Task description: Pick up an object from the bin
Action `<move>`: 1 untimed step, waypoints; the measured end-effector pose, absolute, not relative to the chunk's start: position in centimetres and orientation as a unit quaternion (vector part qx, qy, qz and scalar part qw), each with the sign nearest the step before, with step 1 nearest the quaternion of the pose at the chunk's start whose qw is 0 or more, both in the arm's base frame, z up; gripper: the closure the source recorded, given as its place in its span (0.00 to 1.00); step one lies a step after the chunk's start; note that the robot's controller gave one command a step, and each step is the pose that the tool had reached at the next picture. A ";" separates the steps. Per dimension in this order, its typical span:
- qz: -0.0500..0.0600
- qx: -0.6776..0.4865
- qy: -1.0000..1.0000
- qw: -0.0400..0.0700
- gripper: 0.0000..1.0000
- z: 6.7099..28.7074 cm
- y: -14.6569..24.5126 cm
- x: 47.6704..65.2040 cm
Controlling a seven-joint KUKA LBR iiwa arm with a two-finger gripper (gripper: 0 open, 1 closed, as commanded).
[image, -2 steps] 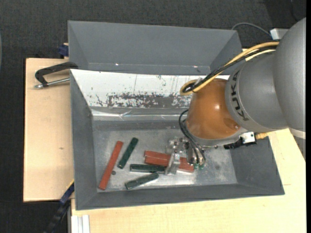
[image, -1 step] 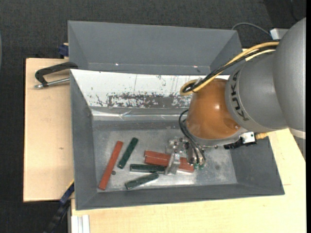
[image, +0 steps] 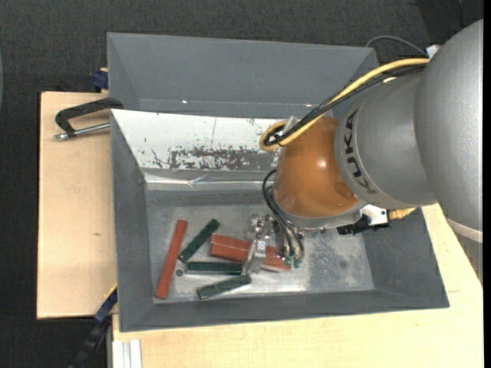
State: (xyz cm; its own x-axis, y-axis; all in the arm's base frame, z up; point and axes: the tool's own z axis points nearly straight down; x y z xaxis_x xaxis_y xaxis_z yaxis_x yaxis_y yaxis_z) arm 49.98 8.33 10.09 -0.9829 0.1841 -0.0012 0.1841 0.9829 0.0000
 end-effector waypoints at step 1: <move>0.003 0.066 0.998 0.002 1.00 11.6 10.9 50.8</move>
Offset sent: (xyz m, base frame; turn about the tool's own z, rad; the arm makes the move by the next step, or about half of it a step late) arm 0.0102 -0.0261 0.1049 0.0017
